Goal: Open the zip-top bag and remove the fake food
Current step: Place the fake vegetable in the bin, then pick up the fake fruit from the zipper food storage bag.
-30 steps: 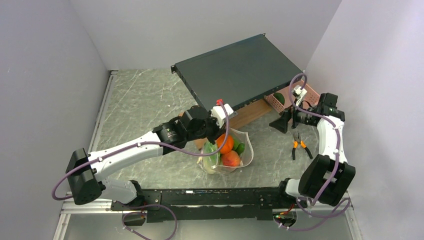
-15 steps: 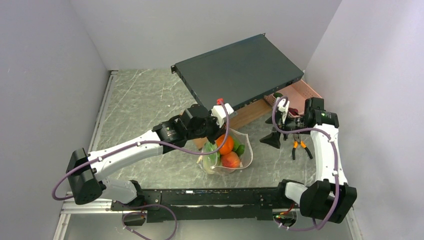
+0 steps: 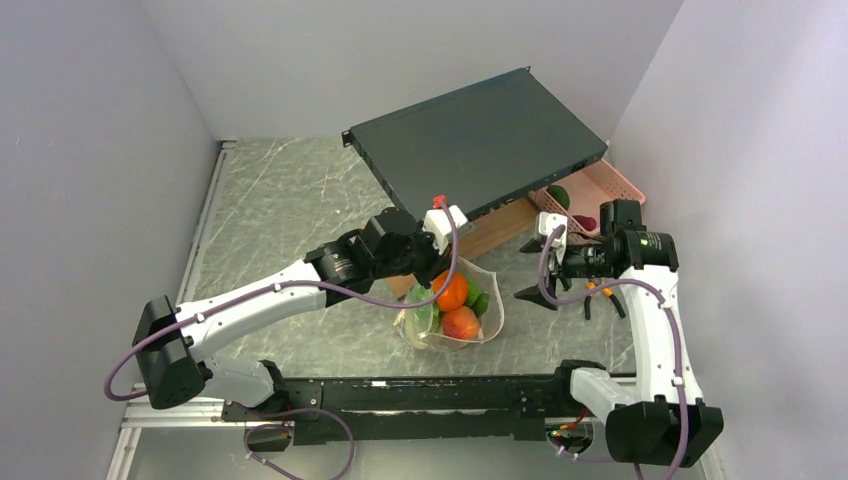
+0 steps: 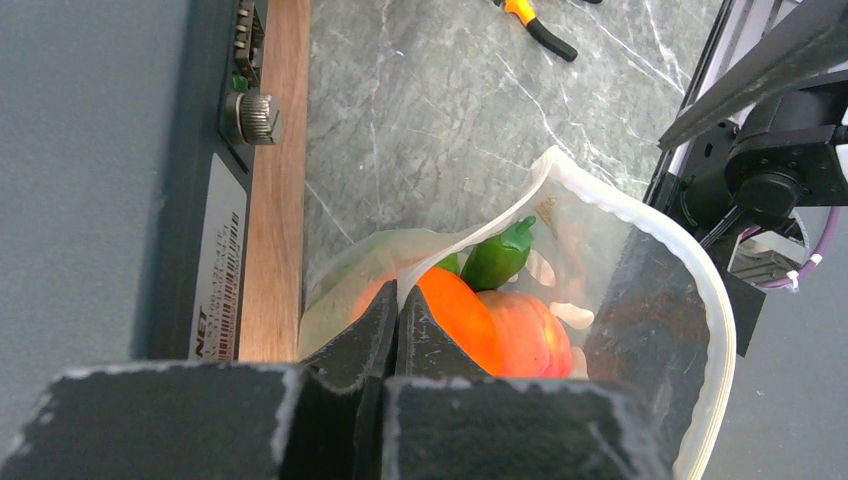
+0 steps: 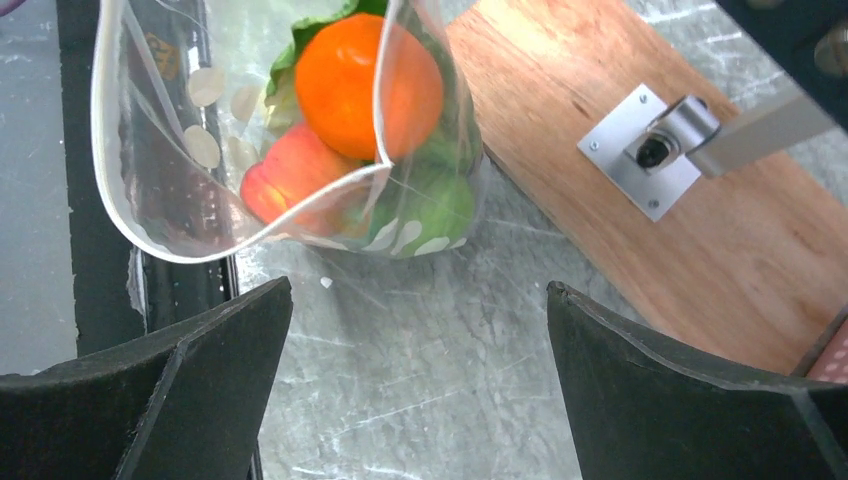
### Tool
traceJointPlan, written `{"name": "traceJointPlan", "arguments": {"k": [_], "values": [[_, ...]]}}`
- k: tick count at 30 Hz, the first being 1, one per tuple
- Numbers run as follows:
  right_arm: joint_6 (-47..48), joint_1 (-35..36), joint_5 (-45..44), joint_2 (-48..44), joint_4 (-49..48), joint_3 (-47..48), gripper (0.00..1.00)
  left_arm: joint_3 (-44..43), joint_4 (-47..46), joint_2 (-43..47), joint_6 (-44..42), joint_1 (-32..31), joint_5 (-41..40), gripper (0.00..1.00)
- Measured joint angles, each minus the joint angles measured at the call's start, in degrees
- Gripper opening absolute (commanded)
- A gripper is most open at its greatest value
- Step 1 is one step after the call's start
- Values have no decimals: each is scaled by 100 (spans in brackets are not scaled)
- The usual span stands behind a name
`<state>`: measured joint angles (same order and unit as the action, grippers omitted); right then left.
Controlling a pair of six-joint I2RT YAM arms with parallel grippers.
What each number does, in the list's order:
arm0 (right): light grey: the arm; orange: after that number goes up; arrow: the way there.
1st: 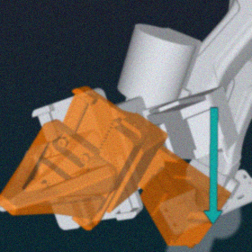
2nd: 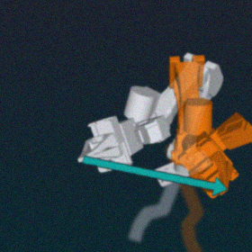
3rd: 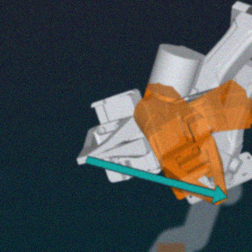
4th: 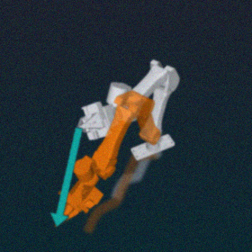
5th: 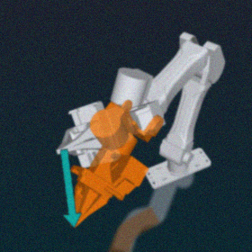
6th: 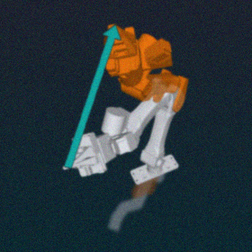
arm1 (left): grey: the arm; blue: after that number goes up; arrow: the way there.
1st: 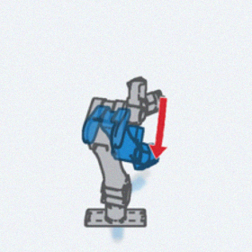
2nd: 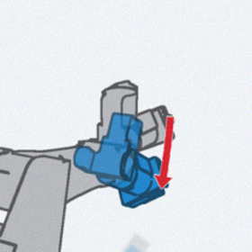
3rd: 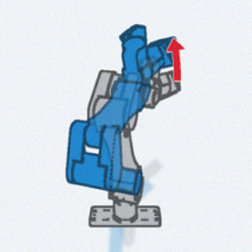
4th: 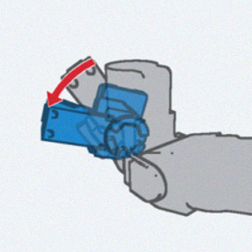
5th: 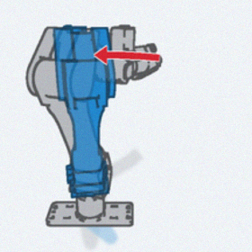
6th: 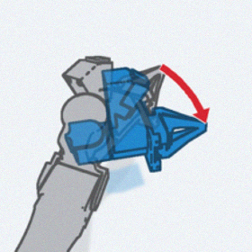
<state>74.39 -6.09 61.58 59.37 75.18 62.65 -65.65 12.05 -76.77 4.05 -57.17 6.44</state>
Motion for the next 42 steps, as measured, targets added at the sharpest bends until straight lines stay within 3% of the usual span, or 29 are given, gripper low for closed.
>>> {"name": "traceJointPlan", "arguments": {"k": [15, 25, 29, 42], "values": [[-1113, 1416, -22, -496, -990, 203, 94, -184, 249, -72, 13, 33, 146, 0], [-1499, 2337, -326, -1010, -1733, 190, 61, -184, 234, -72, 140, 85, 323, 0], [-1449, 2761, -509, -1016, -1941, -4, 53, -188, 223, -72, 188, 118, 439, 0], [-1311, 4631, -2037, -623, -3353, -1001, 55, -188, 175, -72, 380, 138, 590, 0]]}}
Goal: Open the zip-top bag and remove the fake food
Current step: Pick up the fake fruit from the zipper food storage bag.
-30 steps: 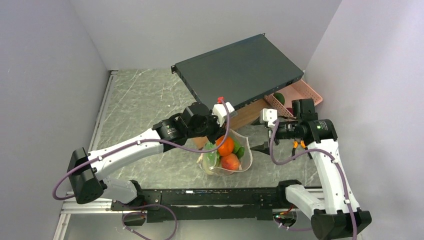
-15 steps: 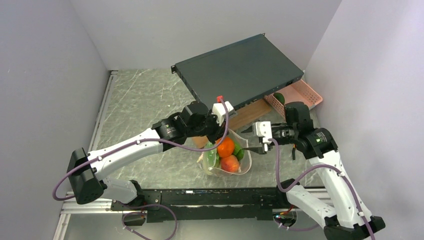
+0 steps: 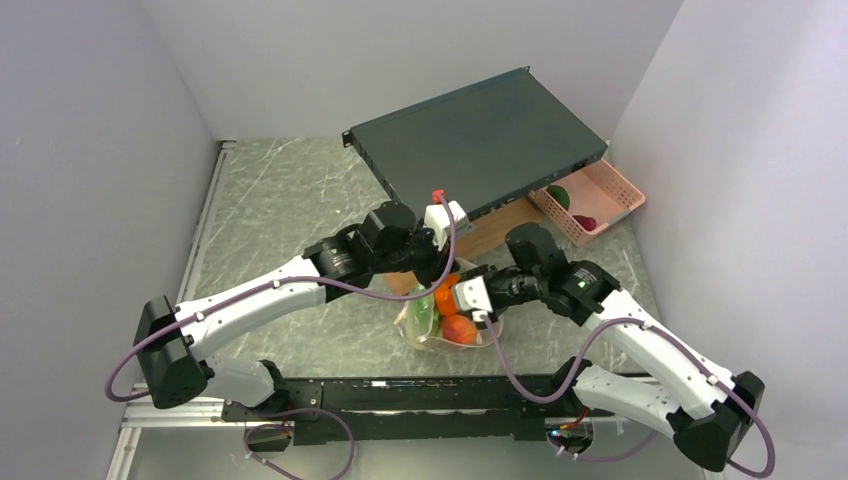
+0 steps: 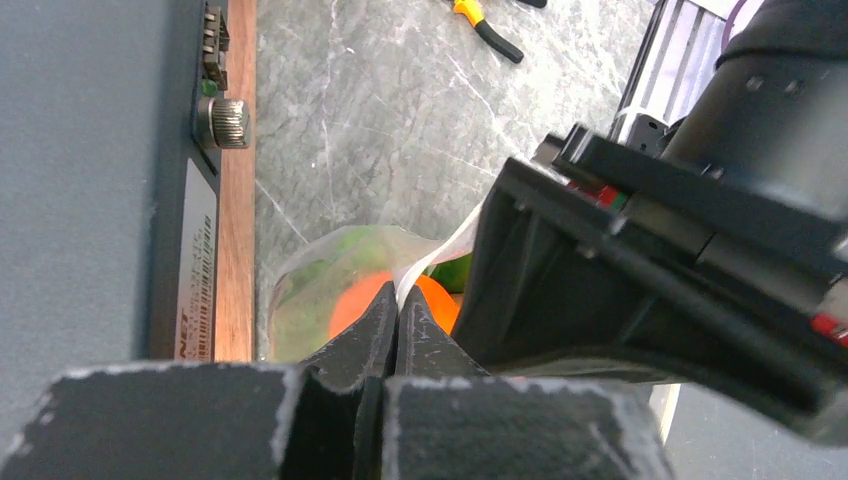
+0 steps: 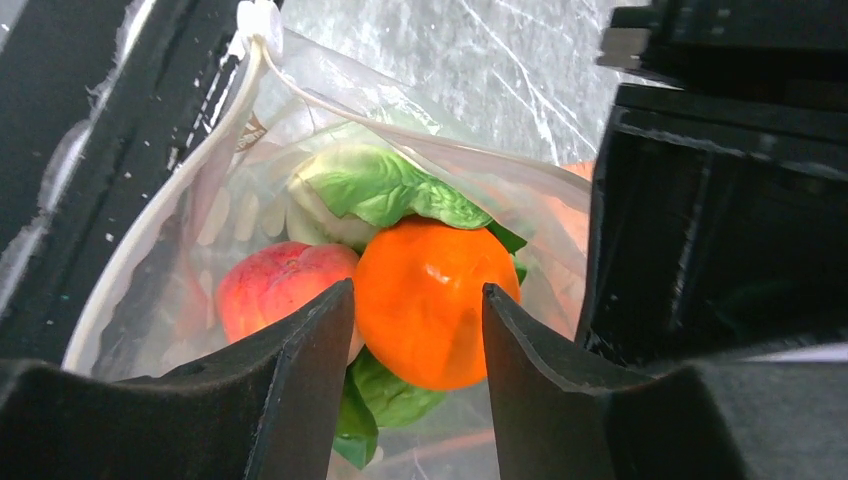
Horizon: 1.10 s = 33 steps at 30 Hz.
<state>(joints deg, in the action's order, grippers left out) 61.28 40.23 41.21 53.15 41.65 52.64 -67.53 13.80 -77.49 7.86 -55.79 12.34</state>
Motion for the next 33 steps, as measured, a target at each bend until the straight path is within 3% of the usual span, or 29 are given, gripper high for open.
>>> {"name": "traceJointPlan", "arguments": {"k": [7, 24, 30, 33], "values": [[173, 431, -820, 76, -472, -323, 70, 0, -22, -2, 39, 22, 90, 0], [227, 907, -1956, 72, -1414, -1038, 86, 173, -361, 15, 157, 48, 254, 0], [282, 1010, -2175, 72, -1792, -1296, 87, 190, -409, 15, 190, 59, 282, 0], [297, 1021, -2264, 55, -1937, -1392, 79, 240, -461, 48, 188, 59, 280, 0]]}}
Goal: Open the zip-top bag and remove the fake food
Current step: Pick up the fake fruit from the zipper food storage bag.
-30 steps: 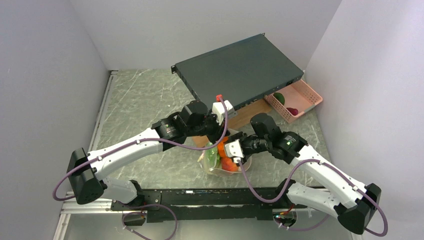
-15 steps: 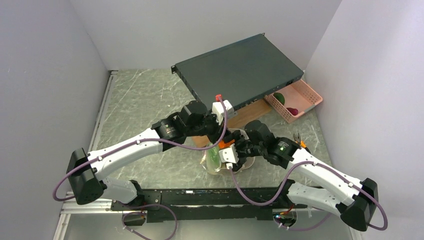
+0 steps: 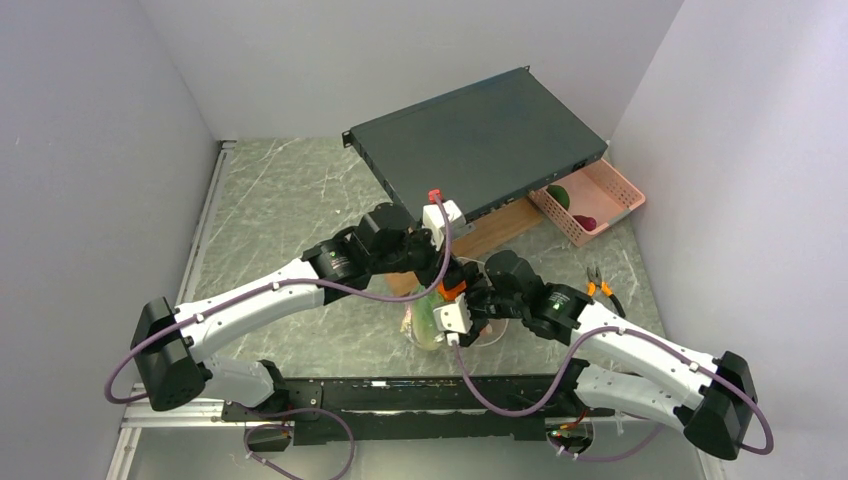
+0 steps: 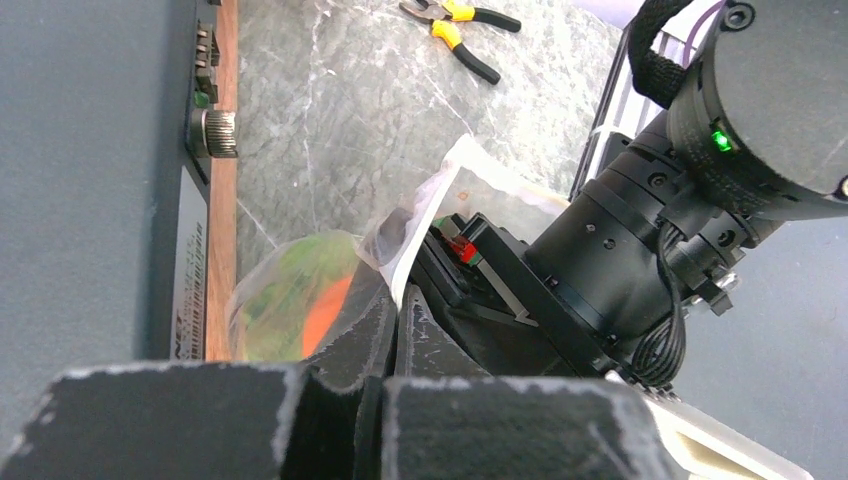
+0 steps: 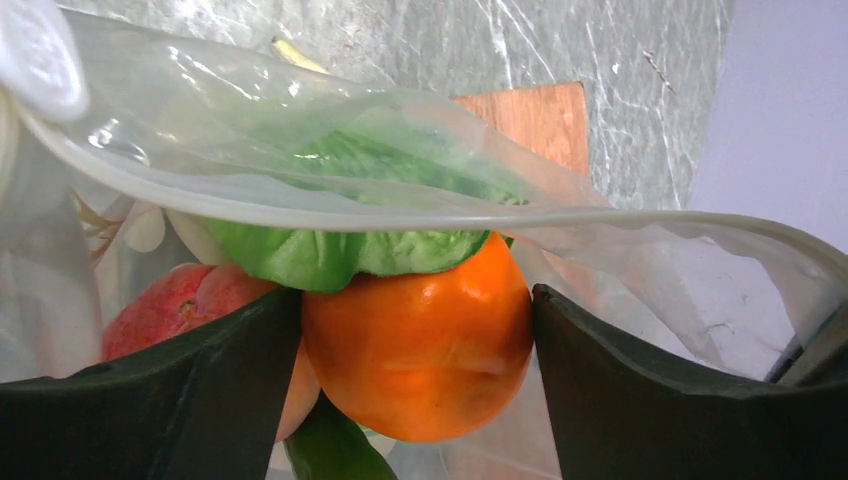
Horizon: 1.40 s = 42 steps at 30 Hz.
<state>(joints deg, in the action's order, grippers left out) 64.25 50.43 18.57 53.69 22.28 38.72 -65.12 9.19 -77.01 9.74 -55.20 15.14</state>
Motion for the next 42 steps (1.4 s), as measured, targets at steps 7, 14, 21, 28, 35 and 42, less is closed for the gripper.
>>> {"name": "traceJointPlan", "arguments": {"k": [7, 14, 21, 28, 35, 42], "values": [[-33, -11, -184, -2, -179, -85, 38, 114, -208, 44, 70, 0, 98, 0], [-136, -129, -52, -2, 96, 90, 24, 361, -601, 144, 79, 0, 70, 0], [-341, -326, 540, -35, 975, 710, 21, 411, -699, 168, 118, -7, -50, 0], [-345, -514, 1099, -131, 1766, 1250, 11, 492, -796, 219, 155, -35, -271, 0], [-481, -732, 1725, -131, 2321, 1825, 9, 522, -826, 238, 166, -42, -363, 0], [-535, -966, 2140, -131, 2872, 2157, 4, 645, -979, 304, 177, -61, -557, 0]]}}
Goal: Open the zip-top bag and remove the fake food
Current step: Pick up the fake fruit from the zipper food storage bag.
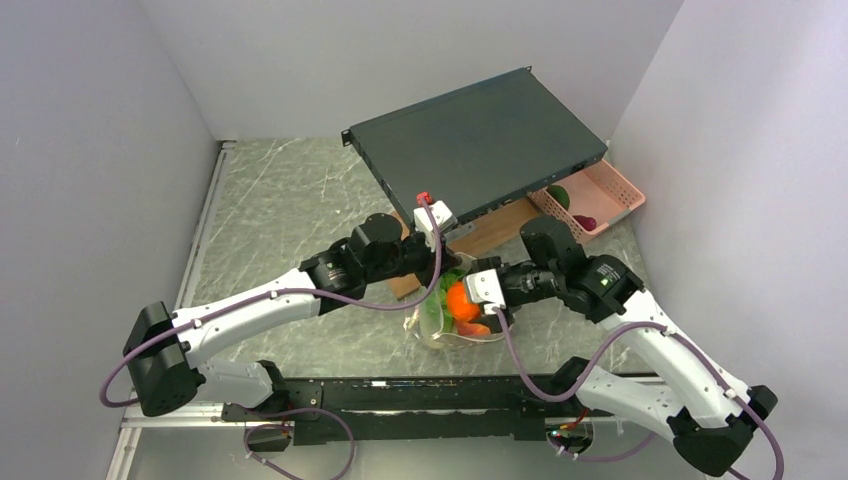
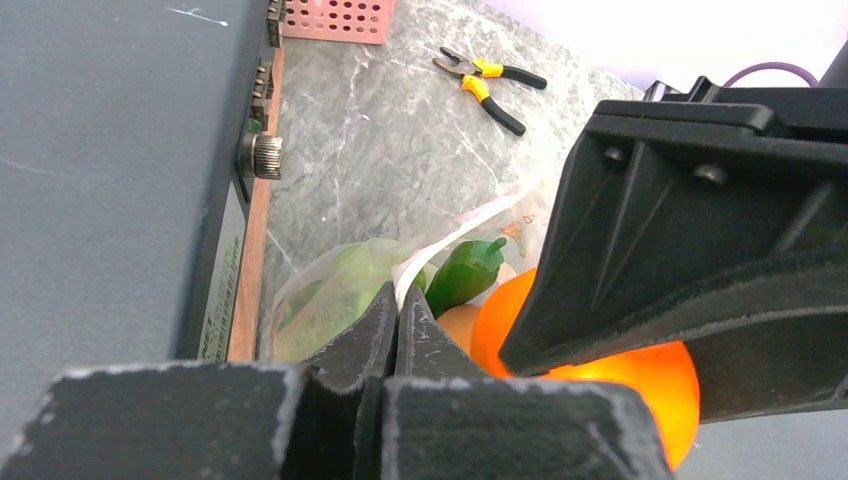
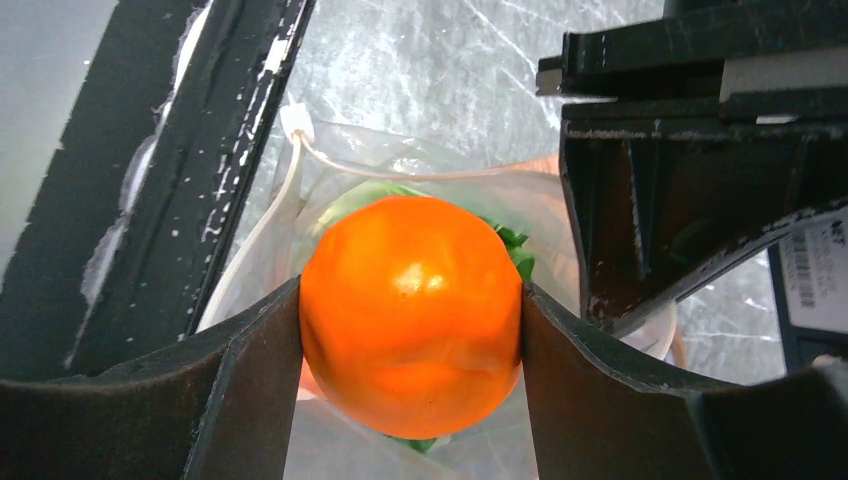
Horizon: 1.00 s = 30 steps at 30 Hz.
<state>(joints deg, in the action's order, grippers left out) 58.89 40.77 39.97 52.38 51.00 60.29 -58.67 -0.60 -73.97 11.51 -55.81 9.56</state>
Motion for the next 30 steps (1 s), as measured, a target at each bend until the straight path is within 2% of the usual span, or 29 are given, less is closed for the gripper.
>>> {"name": "traceJointPlan", "arguments": {"k": [6, 14, 21, 30], "values": [[-101, -498, 374, -22, 476, 138, 3, 81, -103, 24, 2, -4, -92, 0], [-883, -1353, 1154, -291, 468, 170, 2, 122, -170, 33, 22, -11, -168, 0], [-1611, -2096, 1563, -564, 192, 164, 1, 160, -175, 39, 26, -17, -203, 0], [-2885, -3174, 2153, -920, -610, -188, 1, 210, -175, 44, 20, -22, -236, 0]]}}
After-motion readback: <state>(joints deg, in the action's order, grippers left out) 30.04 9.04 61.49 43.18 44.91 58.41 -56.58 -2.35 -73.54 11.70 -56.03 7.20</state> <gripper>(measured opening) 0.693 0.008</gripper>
